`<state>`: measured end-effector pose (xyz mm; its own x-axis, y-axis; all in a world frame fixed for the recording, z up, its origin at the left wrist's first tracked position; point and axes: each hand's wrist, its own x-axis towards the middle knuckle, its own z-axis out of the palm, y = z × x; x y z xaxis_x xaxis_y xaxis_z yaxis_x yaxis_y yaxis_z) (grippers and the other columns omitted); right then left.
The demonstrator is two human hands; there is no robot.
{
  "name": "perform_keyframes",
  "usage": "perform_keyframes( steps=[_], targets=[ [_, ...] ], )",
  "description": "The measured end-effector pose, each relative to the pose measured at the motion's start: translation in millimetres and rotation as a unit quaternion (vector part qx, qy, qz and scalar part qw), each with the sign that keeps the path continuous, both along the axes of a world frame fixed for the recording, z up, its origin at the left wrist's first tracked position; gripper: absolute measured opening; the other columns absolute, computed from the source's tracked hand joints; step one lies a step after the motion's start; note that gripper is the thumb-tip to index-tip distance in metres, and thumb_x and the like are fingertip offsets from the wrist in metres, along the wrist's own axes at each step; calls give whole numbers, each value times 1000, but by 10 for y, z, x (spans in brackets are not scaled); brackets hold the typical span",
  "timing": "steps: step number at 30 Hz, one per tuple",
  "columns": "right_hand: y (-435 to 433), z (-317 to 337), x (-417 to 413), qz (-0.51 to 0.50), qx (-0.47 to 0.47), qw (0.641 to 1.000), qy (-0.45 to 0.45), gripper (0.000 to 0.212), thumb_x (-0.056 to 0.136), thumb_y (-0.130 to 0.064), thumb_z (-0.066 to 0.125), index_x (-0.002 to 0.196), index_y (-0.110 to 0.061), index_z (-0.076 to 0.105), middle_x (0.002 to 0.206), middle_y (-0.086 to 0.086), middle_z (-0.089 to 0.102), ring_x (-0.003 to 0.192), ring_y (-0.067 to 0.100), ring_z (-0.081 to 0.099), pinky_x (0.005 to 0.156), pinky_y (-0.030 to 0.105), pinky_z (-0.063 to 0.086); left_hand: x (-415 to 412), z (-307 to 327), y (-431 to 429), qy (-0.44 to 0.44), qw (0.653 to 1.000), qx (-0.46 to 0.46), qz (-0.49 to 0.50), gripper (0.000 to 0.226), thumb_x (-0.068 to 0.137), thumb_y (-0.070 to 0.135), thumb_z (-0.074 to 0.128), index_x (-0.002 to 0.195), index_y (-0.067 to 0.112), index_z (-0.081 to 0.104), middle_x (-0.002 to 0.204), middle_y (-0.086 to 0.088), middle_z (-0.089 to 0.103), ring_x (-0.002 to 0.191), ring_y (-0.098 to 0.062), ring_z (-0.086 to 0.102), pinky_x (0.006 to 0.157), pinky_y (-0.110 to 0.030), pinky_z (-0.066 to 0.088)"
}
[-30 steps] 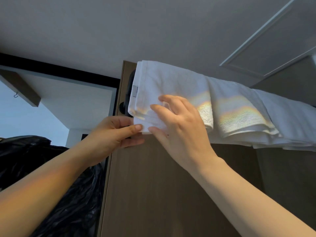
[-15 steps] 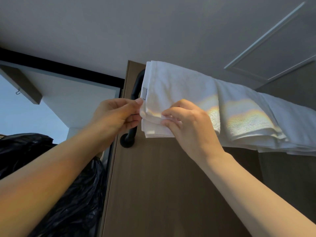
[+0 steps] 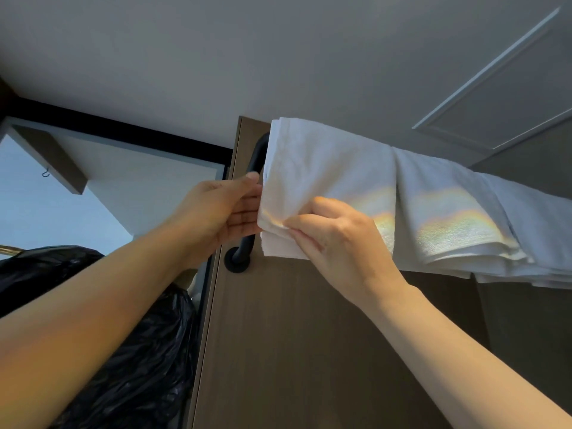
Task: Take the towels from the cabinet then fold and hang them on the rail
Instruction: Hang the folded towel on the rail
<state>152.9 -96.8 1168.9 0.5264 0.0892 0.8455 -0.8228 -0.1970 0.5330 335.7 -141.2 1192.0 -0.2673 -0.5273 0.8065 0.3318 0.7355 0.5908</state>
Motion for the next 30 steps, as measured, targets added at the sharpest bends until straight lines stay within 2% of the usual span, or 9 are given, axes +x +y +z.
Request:
perform_keyframes(
  steps=[6,10,13,15,18,22,24,27,30],
  targets=[
    [32,192,-87,29,16,999,3,16,94,-17,62,93,-12,77,89,3,69,80,29,60,74,42,50,-113,446,53,14,974,-105,202,17,93,32,61,91,17,68,89,-1,73,77,-11,72,61,-16,57],
    [96,630,-314,41,-32,994,-92,16,90,-11,60,96,-9,75,96,11,69,93,34,62,88,42,47,-171,833,89,9,930,-168,326,26,92,23,61,81,-1,67,77,-16,67,66,-24,67,54,-23,53],
    [93,979,-536,-2,-17,981,-195,25,91,-16,58,111,-13,72,111,13,68,110,32,57,97,33,41,-228,1031,80,18,886,-206,415,16,90,31,63,90,15,60,85,-6,49,75,-18,48,62,-26,36],
    [85,1111,-672,-18,0,972,-234,30,93,-21,56,119,-14,69,121,12,65,119,30,53,99,30,38,-272,1121,55,30,874,-220,432,26,89,37,66,104,16,62,96,6,49,87,-12,46,71,-23,37],
    [100,1180,-788,-10,22,967,-252,31,94,-25,56,121,-13,68,122,10,66,118,27,55,94,26,37,-315,1195,66,28,857,-239,455,19,86,33,70,89,15,64,75,14,48,77,-10,50,57,-18,35],
    [99,1170,-851,5,30,964,-264,33,94,-27,55,121,-13,67,122,6,68,117,23,57,90,23,38,-327,1299,110,32,865,-204,457,26,80,31,75,80,6,67,64,2,58,57,-15,64,53,-23,55],
    [81,1160,-860,2,24,959,-281,35,94,-29,55,122,-12,66,123,8,67,119,27,56,93,28,41,-331,1318,136,27,873,-181,453,34,78,32,77,65,7,59,51,0,56,33,-6,55,30,-13,39],
    [58,1153,-847,-14,15,953,-301,39,94,-31,55,125,-10,64,126,13,64,122,31,53,96,35,43,-342,1321,177,11,869,-170,465,44,76,33,77,54,13,45,32,4,46,19,-3,41,24,-9,23],
    [55,1171,-829,-22,17,952,-305,40,94,-32,54,126,-9,63,126,13,64,123,32,52,96,35,43,-343,1337,197,11,857,-171,487,42,78,29,76,56,11,45,48,-1,47,24,-8,44,22,-10,22]
  ],
)
